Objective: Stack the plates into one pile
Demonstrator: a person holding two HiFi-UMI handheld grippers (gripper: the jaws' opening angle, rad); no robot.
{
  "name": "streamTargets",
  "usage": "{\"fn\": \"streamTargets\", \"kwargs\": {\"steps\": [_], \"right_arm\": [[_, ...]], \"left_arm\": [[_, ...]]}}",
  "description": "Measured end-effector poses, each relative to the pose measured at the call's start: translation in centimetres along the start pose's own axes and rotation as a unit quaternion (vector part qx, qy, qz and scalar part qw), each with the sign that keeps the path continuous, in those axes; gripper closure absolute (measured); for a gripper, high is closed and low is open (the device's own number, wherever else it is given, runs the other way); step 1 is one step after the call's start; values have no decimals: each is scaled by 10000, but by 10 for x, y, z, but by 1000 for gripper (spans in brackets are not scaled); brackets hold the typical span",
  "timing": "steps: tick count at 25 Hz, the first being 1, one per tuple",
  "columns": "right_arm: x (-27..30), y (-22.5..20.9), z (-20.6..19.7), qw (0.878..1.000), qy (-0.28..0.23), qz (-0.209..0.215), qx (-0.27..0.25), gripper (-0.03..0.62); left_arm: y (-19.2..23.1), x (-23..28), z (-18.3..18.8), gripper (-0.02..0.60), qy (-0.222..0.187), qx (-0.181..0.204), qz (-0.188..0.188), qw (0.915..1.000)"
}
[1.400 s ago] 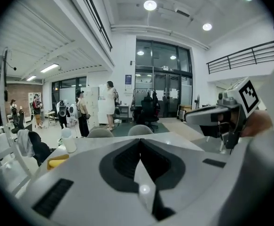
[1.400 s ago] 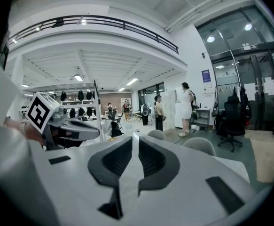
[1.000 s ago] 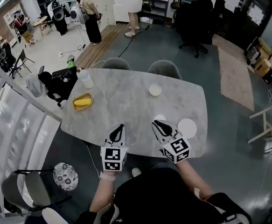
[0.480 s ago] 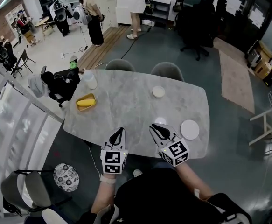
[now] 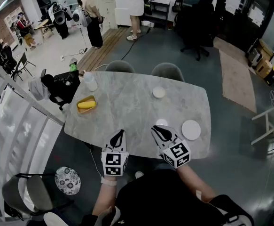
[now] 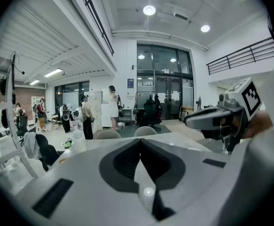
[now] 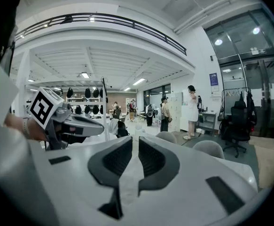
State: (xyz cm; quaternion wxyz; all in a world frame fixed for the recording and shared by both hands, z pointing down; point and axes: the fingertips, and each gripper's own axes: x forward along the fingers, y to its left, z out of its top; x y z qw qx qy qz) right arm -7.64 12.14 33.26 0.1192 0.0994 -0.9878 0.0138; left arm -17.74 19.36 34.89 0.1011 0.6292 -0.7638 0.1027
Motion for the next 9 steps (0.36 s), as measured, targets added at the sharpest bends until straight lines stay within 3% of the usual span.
{"fn": "streamTargets", "kwargs": {"steps": [9], "right_arm": [[-12, -1, -2, 10000, -5, -30, 11, 542]], "left_arm": [[-11, -4, 0, 571, -20, -6, -12, 10000]]}}
